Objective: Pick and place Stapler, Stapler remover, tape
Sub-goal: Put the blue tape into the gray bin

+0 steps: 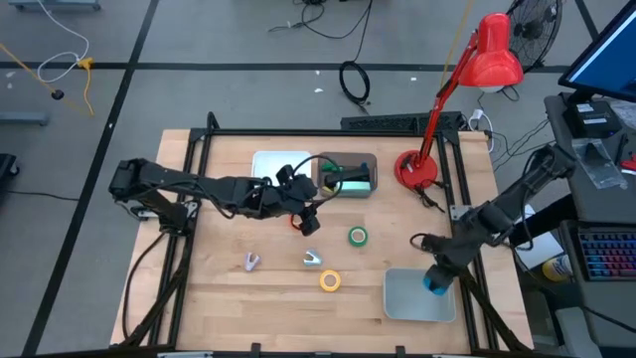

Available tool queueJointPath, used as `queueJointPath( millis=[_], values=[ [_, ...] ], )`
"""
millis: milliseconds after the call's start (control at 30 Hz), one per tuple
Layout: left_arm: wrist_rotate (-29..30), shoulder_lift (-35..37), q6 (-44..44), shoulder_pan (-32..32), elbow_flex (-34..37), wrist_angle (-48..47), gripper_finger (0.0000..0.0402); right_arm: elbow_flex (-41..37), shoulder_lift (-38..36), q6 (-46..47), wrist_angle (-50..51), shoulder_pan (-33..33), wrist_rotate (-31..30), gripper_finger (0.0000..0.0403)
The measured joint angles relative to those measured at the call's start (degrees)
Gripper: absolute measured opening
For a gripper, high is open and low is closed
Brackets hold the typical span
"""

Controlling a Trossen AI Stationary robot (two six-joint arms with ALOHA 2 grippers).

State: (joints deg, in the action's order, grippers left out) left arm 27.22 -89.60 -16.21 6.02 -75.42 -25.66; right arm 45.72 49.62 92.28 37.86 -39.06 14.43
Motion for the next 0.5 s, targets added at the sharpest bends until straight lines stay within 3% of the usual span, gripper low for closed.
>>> queueJointPath(
  millis=[167,300,500],
  values=[
    [0.04,0.0,0.0,0.0,0.0,-0.36,0.0198,2.99,7.13,-0.11,7.22,-2.29,-2.57,0.0036],
    [1.39,0.0,-0.25,0.01,0.0,-0.28,0.0198,3.68,13.03,0.01,7.8,-3.9,-2.88,0.0036],
    [0.83,0.25,-0.53,0.0,3.07,5.47,0.0198,5.89,18.8,0.85,7.18,-5.38,-8.47,0.0035]
  ],
)
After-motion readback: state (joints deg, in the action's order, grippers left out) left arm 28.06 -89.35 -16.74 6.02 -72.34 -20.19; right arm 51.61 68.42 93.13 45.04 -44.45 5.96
